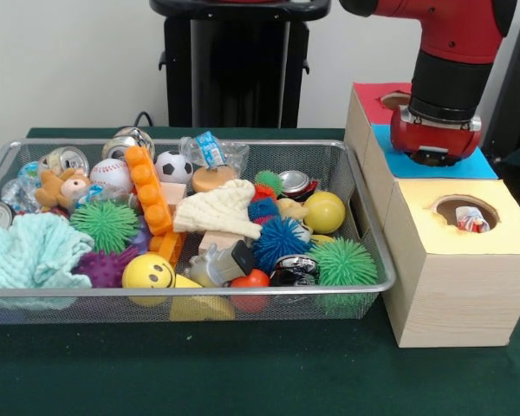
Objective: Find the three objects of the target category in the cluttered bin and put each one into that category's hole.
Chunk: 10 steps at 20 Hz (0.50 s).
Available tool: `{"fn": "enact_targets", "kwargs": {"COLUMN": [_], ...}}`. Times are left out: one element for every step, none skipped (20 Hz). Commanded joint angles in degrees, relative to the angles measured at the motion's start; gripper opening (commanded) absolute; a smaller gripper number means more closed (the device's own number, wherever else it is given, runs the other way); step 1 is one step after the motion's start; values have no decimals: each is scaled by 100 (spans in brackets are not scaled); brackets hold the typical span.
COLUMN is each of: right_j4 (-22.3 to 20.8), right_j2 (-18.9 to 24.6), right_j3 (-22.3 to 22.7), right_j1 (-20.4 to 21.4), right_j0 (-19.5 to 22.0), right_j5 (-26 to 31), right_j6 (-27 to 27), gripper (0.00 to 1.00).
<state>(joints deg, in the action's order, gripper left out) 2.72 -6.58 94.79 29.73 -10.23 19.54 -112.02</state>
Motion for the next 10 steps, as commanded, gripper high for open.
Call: {"fn": "enact_targets", "kwargs": {"right_j4": [262, 268, 272, 274, 291, 303, 314, 326, 337, 344], "right_j2": [186, 189, 226, 235, 233, 243, 253, 262, 296, 316], "right_j3": [-290, -284, -267, -257, -233, -224, -216, -205, -187, -177], "right_j1": [243, 240, 255, 255, 294, 326, 358, 381, 400, 407], "right_j0": [92, 97, 123, 128, 119, 121, 123, 131, 149, 165], "right_j5": [111, 88, 117, 95, 134, 180, 227, 251, 241, 239], "right_j6": [-931, -941, -918, -921, -939, -937, -935, -938, -934, -928], "gripper": [100, 100, 100, 100, 100, 100, 100, 100, 100, 100]}}
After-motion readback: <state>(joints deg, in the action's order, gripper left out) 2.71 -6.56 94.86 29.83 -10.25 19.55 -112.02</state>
